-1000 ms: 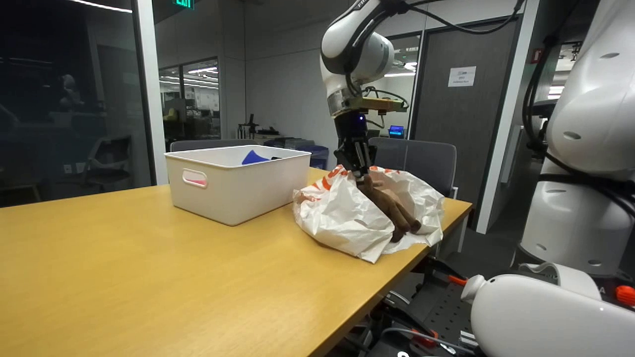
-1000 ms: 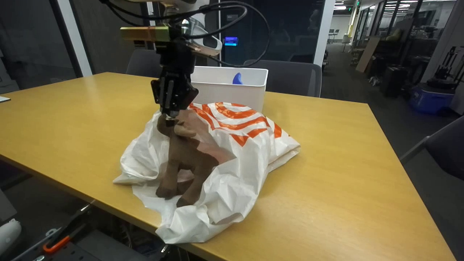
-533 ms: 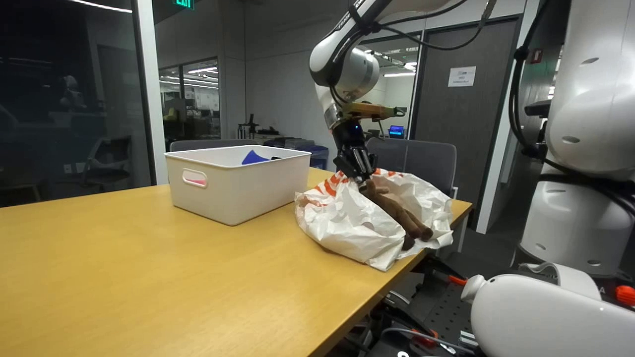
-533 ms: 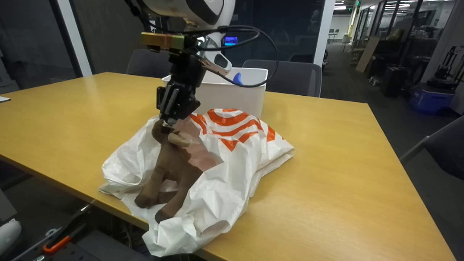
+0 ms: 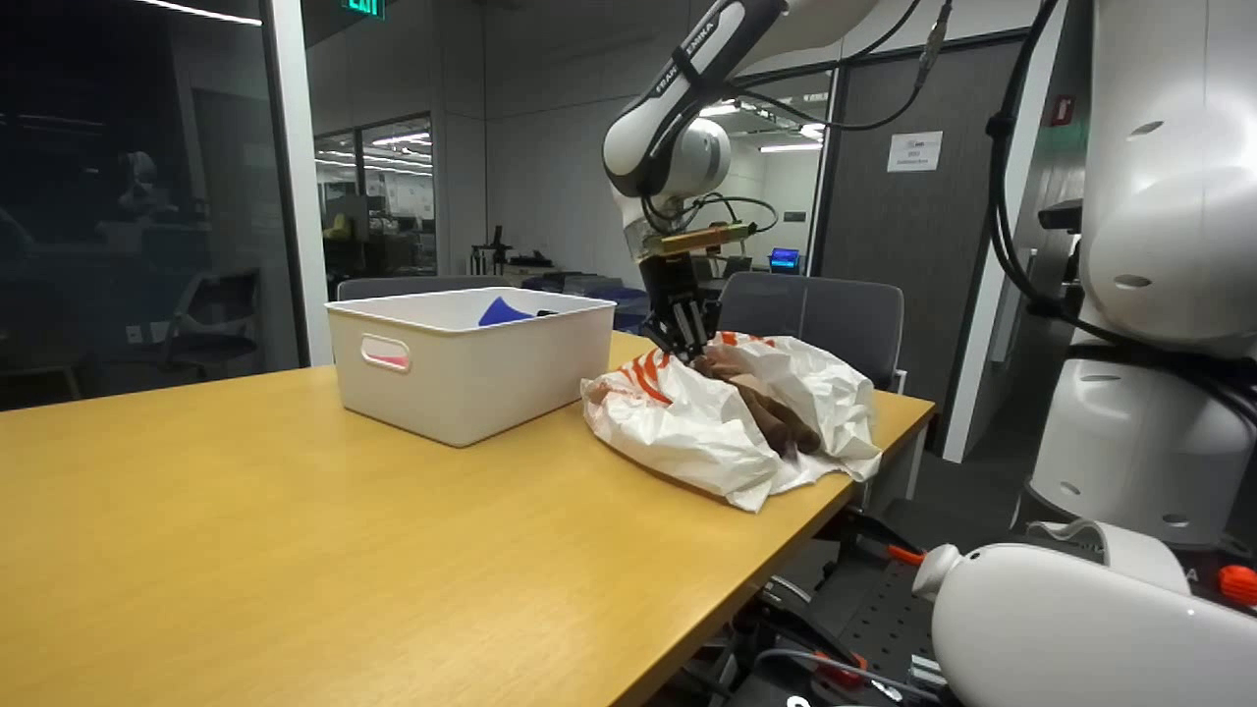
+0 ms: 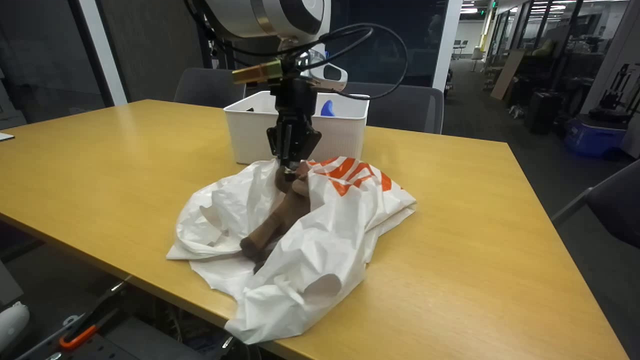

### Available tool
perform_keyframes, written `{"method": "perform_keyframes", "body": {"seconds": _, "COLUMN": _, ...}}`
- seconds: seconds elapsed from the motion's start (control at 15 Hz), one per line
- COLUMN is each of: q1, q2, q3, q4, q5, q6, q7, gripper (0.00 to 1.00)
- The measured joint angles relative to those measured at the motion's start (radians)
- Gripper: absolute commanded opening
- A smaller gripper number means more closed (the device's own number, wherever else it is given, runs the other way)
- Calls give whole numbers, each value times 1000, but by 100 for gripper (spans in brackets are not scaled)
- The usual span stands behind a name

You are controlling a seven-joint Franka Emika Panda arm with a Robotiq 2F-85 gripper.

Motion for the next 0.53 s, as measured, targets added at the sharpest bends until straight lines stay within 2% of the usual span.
{"method": "perform_keyframes", "body": {"seconds": 0.13, "q1": 2, "q2": -1, "q3": -5, "q4": 7, "q5": -70, "q6": 55, "q7": 69, "gripper": 4}}
{"method": "perform_keyframes", "body": {"seconds": 0.2, "q1": 3, "q2": -1, "q3": -7, "q4": 8, "q5": -105, "q6": 83, "q7": 106, "gripper": 37}}
{"method": "perform_keyframes", "body": {"seconds": 0.27, "q1": 6, "q2": -2, "q3": -9, "q4": 8, "q5": -144, "q6": 111, "q7": 149, "gripper": 38}}
{"method": "perform_keyframes", "body": {"seconds": 0.53, "q1": 24, "q2": -3, "q3": -11, "q4": 8, "q5": -208, "q6": 168, "q7": 299, "gripper": 67}}
